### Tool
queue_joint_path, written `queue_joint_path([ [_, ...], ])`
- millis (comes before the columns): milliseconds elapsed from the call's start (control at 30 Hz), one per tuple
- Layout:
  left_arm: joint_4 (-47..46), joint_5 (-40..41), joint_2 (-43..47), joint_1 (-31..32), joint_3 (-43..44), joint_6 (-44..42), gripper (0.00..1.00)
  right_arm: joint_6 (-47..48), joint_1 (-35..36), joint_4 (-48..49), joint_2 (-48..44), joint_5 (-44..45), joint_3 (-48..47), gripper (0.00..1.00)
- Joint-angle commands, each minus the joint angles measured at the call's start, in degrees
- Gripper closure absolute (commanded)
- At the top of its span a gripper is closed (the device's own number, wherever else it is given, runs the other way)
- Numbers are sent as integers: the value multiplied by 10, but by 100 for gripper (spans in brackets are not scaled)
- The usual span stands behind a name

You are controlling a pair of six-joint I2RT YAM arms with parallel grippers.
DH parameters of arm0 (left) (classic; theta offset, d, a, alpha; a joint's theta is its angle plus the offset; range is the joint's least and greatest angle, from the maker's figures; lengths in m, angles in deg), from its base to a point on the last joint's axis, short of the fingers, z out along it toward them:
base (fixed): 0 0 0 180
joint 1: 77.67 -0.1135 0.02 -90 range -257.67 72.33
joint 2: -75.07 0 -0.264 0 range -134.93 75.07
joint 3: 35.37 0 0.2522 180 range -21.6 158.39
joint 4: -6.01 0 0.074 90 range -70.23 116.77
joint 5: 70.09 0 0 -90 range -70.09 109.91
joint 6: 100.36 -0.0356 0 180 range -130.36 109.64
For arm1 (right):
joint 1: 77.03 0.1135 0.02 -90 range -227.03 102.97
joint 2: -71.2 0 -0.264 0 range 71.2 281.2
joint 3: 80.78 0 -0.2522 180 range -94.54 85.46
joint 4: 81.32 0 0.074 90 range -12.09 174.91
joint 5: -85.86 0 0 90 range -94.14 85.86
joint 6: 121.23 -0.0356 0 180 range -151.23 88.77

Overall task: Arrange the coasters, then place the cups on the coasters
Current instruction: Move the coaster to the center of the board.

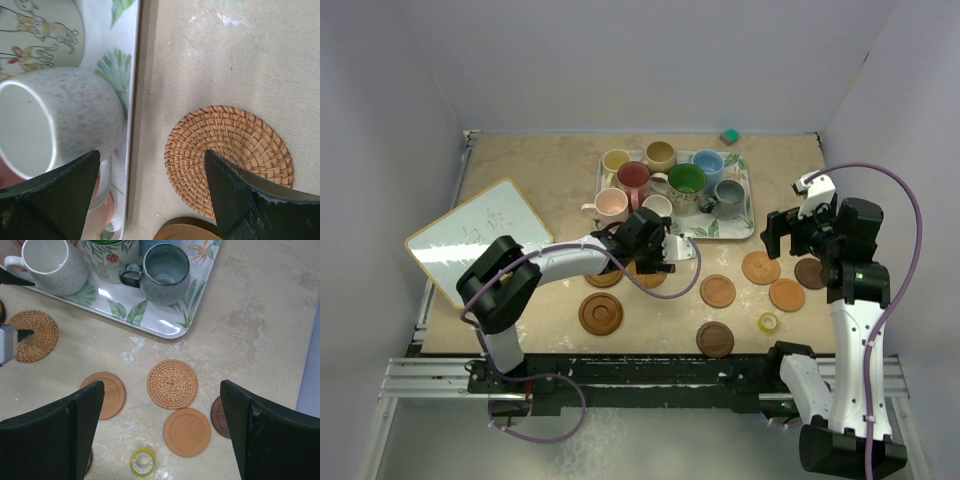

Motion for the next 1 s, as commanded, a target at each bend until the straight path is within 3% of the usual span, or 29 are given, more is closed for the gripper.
queue_joint_path([
  [0,7,-38,72,-3,30,40,18,9,0,14,0,-7,3,0],
  [600,44,40,309,-59,-81,56,11,94,4,-63,94,41,-19,0],
  [967,104,46,425,-142,-103,101,6,109,65,-36,151,84,-3,0],
])
